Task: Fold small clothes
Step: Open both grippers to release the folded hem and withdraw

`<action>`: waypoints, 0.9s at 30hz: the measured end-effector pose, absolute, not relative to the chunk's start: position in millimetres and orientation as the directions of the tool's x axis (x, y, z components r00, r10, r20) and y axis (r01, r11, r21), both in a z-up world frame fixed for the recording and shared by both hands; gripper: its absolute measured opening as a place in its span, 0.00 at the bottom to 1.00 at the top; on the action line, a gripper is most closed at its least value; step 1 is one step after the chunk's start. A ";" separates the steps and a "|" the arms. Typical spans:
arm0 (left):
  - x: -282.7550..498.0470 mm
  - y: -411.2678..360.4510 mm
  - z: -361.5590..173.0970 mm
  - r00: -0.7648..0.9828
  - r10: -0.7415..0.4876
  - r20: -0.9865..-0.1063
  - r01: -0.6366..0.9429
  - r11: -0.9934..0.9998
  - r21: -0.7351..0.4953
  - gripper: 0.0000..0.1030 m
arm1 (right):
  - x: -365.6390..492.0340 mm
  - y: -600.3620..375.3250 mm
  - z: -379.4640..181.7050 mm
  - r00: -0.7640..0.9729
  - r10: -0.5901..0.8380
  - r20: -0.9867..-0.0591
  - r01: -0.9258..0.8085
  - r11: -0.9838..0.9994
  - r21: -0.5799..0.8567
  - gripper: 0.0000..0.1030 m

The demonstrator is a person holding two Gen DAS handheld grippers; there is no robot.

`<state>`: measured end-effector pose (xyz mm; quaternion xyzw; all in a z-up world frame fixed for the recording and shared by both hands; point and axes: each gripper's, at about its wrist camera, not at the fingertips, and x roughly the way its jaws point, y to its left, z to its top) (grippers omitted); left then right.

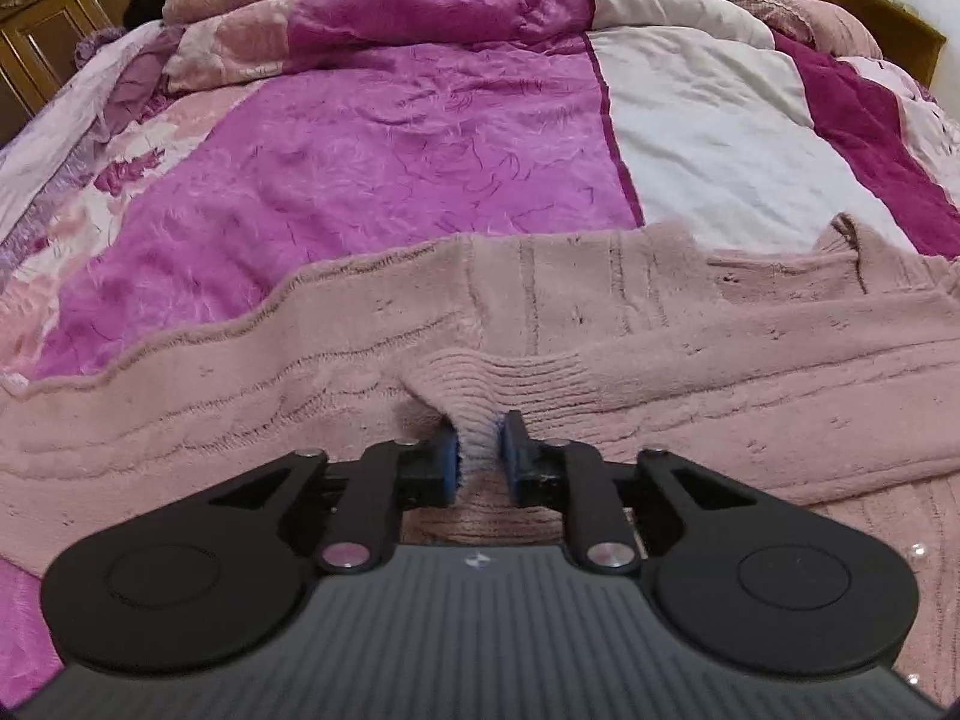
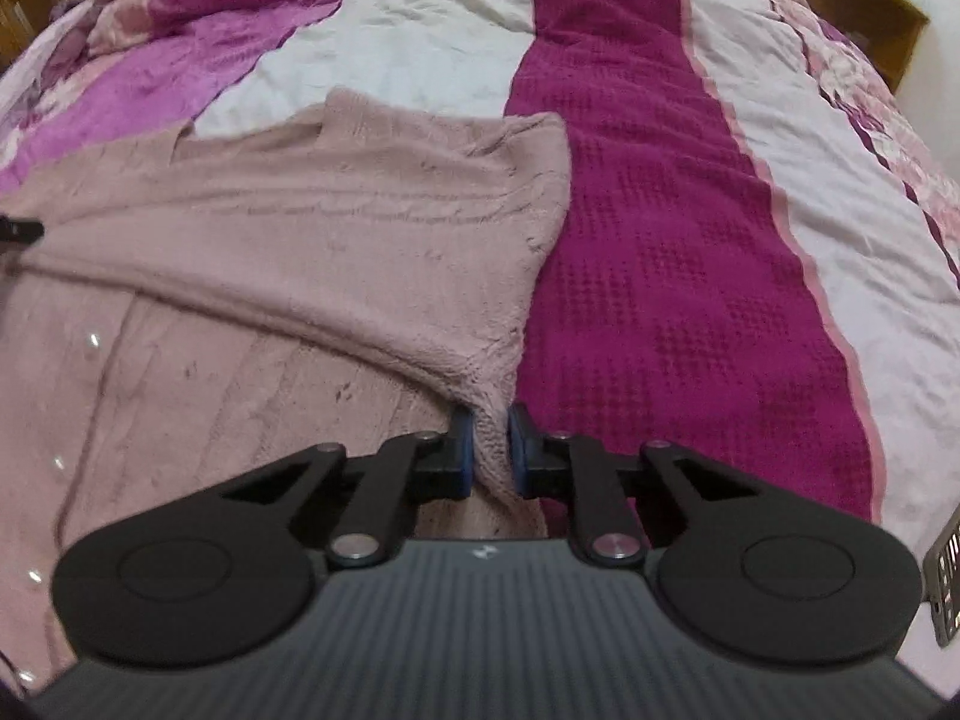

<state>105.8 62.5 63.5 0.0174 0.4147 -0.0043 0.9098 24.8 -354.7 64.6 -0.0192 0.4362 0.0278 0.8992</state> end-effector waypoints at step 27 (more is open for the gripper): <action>161.3 13.7 66.8 0.670 -0.110 -0.734 0.070 0.994 -0.085 0.47 | 234.5 -262.5 87.4 0.625 0.317 -0.713 -0.365 0.926 0.091 0.49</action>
